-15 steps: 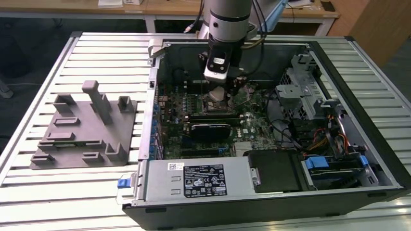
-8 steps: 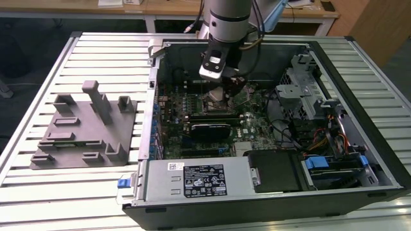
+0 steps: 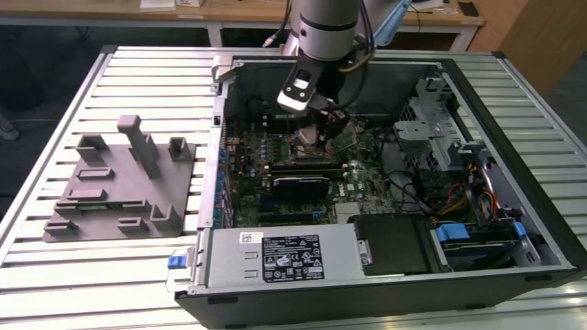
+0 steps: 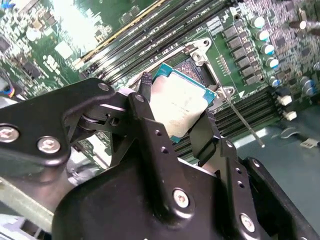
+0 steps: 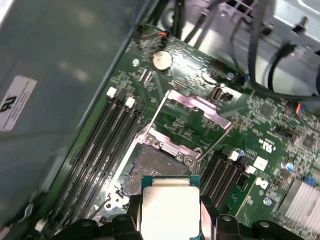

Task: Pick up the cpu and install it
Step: 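Place the cpu into insertion slot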

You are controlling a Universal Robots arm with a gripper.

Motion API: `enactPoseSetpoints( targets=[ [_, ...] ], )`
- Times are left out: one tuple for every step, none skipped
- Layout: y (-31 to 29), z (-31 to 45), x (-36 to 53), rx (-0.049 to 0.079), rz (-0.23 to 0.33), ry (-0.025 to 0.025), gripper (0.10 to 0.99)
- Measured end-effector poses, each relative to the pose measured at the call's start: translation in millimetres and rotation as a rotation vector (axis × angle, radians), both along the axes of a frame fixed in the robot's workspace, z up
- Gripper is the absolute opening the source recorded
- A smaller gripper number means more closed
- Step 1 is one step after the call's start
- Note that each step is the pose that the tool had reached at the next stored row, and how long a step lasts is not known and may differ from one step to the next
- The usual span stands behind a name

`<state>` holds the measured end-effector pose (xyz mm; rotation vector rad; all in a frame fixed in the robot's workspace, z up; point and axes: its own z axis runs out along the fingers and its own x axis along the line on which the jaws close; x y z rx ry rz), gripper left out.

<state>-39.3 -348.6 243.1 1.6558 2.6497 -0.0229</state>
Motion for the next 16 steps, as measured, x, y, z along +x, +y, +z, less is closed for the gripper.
enactPoseSetpoints(
  targets=[
    [0.0, 0.0, 0.0, 0.0, -0.015, 0.0, 0.541],
    [0.0, 0.0, 0.0, 0.0, -0.03, 0.0, 0.541],
    [0.0, -0.1, 0.0, 0.0, -0.045, 0.0, 0.541],
    [0.0, -0.1, 0.0, 0.0, -0.061, 0.0, 0.541],
    [0.0, -0.1, 0.0, 0.0, -0.076, 0.0, 0.541],
    [0.0, -0.1, 0.0, 0.0, -0.092, 0.0, 0.541],
    [0.0, -0.2, 0.0, 0.0, -0.106, 0.0, 0.541],
    [0.0, -0.2, 0.0, 0.0, -0.123, 0.0, 0.541],
    [0.0, -0.2, 0.0, 0.0, -0.139, 0.0, 0.541],
    [0.0, -0.3, 0.0, 0.0, -0.156, 0.0, 0.541],
    [0.0, -0.3, 0.0, 0.0, -0.173, 0.0, 0.541],
    [0.0, -0.4, 0.0, 0.0, -0.19, 0.0, 0.541],
    [0.0, -0.5, 0.0, 0.0, -0.208, 0.0, 0.541],
    [0.0, -0.5, 0.0, 0.0, -0.226, 0.0, 0.541],
    [0.0, -0.6, 0.0, 0.0, -0.245, 0.0, 0.541],
    [0.0, -0.7, 0.0, 0.0, -0.263, 0.0, 0.541]
  ],
)
